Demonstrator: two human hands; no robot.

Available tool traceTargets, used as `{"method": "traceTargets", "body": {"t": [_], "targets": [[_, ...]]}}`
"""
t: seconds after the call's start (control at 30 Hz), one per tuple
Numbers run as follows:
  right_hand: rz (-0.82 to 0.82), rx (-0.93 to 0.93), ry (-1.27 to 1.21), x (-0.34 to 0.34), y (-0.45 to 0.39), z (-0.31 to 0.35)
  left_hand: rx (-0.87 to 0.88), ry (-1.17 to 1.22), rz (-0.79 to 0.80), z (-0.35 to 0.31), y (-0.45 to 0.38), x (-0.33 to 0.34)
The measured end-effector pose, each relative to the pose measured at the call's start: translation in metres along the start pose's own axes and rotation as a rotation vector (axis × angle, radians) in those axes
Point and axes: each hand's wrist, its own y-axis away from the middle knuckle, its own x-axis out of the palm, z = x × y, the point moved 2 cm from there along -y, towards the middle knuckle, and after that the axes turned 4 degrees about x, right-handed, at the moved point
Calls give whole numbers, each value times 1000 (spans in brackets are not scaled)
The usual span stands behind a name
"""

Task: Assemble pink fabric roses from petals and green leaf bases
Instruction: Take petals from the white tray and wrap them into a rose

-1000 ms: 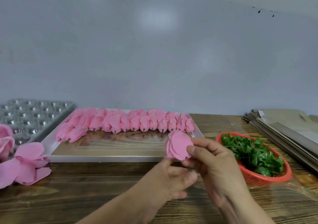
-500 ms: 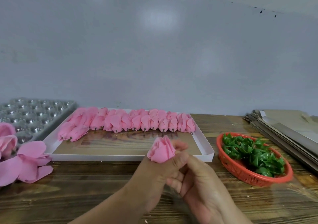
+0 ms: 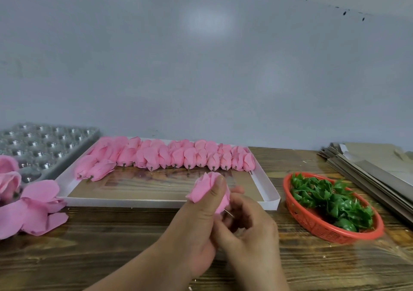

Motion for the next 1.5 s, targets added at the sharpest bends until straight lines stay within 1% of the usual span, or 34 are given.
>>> {"method": "traceTargets", "body": {"t": [0.1,0.2,0.33,0.43,0.5,0.57,0.67,0.73,0.8,0.87,0.93,1.0,1.1,1.17,1.3,1.37,1.43,1.5], "targets": [[-31,-44,22,-1,0,1,-20,22,-21,2,2,3],[-8,-56,5,-3,-1,4,-33,45,-14,1,2,4],[91,81,-202,-4,-5,2,-41,66,40,-4,1,3],[227,236,-361,-4,-7,-1,-29,5,82,-7,-2,0],[271,302,-401,-3,-8,-2,-35,-34,72,-9,-3,0],[262,245,-369,-3,-7,0,-40,1,50,-9,-5,-2],[193,109,-216,-2,-5,0,-46,45,23,-8,-4,-1],[166,95,-196,-2,-4,1,-32,58,14,-8,-4,-1],[200,120,-260,-1,-4,2,-16,51,16,-9,-4,-1],[255,168,-356,-1,-5,2,2,-44,34,-9,-5,-3],[278,210,-394,-2,-6,2,8,-116,61,-11,-5,-3],[261,219,-382,-1,-5,3,12,-113,73,-10,-6,-4],[210,162,-313,-1,-5,5,18,-62,76,-10,-6,-3],[242,173,-332,-2,-6,6,23,-97,89,-9,-5,-2],[414,417,-568,-4,-8,3,40,-212,114,-12,-2,-2],[474,482,-635,-4,-9,3,30,-238,136,-13,-1,-3],[476,488,-666,-3,-8,1,27,-243,154,-15,-1,-2],[414,412,-610,-1,-6,2,39,-230,153,-16,-2,-2]]}}
